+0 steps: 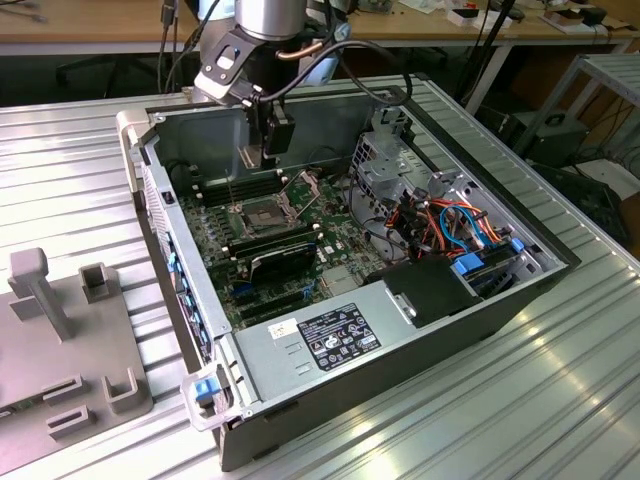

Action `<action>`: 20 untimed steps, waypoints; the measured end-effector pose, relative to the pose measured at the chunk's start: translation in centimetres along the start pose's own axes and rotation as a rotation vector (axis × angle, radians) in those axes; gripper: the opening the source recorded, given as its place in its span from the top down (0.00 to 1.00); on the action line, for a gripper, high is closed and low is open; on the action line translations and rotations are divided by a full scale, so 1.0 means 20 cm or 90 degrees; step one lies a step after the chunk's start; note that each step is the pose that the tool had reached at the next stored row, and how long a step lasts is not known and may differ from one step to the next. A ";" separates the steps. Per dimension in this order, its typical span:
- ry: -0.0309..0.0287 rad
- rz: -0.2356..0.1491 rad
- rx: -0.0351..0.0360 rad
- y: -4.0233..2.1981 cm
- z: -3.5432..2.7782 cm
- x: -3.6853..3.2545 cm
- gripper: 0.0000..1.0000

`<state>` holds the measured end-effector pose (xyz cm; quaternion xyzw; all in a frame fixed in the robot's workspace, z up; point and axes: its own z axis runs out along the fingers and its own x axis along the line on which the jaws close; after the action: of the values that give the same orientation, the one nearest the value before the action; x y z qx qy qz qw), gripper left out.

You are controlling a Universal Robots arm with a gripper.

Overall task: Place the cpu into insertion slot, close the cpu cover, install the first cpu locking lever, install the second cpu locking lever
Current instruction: 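Place the cpu into insertion slot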

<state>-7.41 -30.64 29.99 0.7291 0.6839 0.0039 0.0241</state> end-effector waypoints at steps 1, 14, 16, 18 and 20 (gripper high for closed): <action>0.0001 0.000 0.0000 0.002 0.011 0.009 0.45; 0.0016 -0.037 -0.0011 0.010 0.061 -0.057 0.45; 0.0017 -0.041 -0.0012 0.009 0.061 -0.057 0.45; 0.0019 -0.045 -0.0013 0.009 0.061 -0.057 0.45; 0.0019 -0.045 -0.0013 0.009 0.061 -0.057 0.45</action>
<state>-7.25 -31.83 28.80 0.7044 0.7093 0.0048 0.0239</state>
